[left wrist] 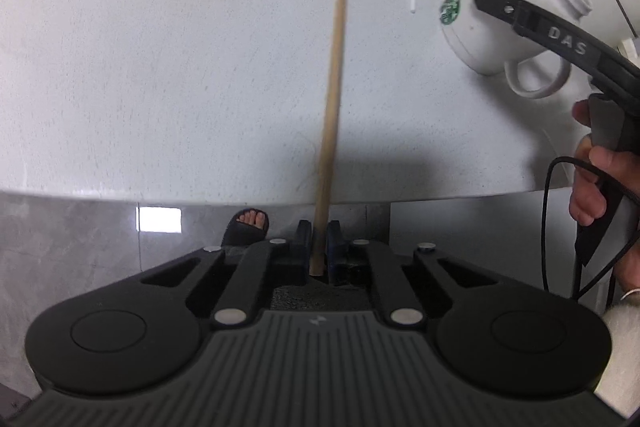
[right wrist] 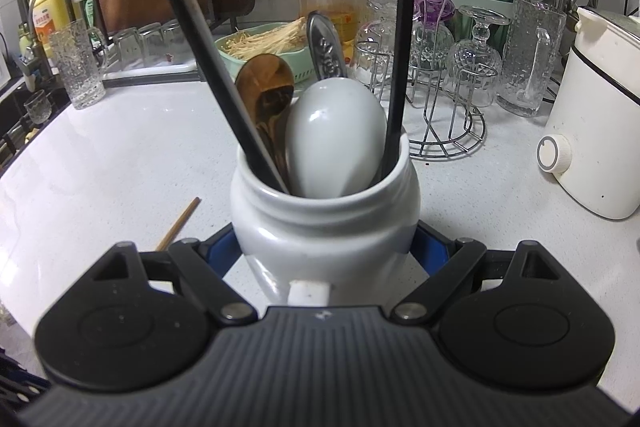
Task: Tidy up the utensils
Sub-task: 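Carry the wooden chopstick with the left tool over the jar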
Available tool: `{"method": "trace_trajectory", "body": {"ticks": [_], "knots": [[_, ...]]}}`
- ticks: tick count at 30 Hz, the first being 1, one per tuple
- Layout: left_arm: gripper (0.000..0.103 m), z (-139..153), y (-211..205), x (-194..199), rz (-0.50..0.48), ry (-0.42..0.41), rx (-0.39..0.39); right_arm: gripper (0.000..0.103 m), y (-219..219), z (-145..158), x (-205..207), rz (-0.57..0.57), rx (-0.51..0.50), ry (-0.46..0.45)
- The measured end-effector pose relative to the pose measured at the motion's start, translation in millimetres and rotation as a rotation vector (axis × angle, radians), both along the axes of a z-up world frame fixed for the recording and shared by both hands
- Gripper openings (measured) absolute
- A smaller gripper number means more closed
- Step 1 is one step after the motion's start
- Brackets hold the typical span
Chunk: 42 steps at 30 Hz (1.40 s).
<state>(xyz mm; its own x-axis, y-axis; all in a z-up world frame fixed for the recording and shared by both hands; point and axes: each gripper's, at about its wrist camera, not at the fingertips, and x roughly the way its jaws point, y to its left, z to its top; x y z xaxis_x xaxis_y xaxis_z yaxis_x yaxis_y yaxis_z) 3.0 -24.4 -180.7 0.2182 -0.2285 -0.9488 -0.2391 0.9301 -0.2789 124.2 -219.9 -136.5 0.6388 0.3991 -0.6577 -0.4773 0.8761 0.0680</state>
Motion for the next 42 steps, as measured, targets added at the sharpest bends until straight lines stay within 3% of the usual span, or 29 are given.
{"method": "trace_trajectory", "body": {"ticks": [8,11,19,35,42], "knots": [[0.008,48.8,4.3,14.1,-0.04,-0.08,-0.019,0.091,0.3,0.0,1.0,-0.011,0.005,0.0],[0.008,68.6,13.0,22.6,-0.042,-0.095,-0.094,0.091,1.2,0.2,2.7,-0.022,0.005,0.005],[0.008,116.2,34.4,40.7,-0.123,-0.114,-0.154,0.091,2.6,-0.9,1.3,-0.038,0.006,-0.001],[0.008,211.7,50.9,37.8,-0.258,-0.034,-0.191,0.091,4.5,1.2,4.1,-0.04,-0.008,0.014],[0.008,234.7,41.5,32.1,-0.359,0.021,-0.174,0.091,4.5,1.3,4.7,-0.04,-0.007,0.014]]}}
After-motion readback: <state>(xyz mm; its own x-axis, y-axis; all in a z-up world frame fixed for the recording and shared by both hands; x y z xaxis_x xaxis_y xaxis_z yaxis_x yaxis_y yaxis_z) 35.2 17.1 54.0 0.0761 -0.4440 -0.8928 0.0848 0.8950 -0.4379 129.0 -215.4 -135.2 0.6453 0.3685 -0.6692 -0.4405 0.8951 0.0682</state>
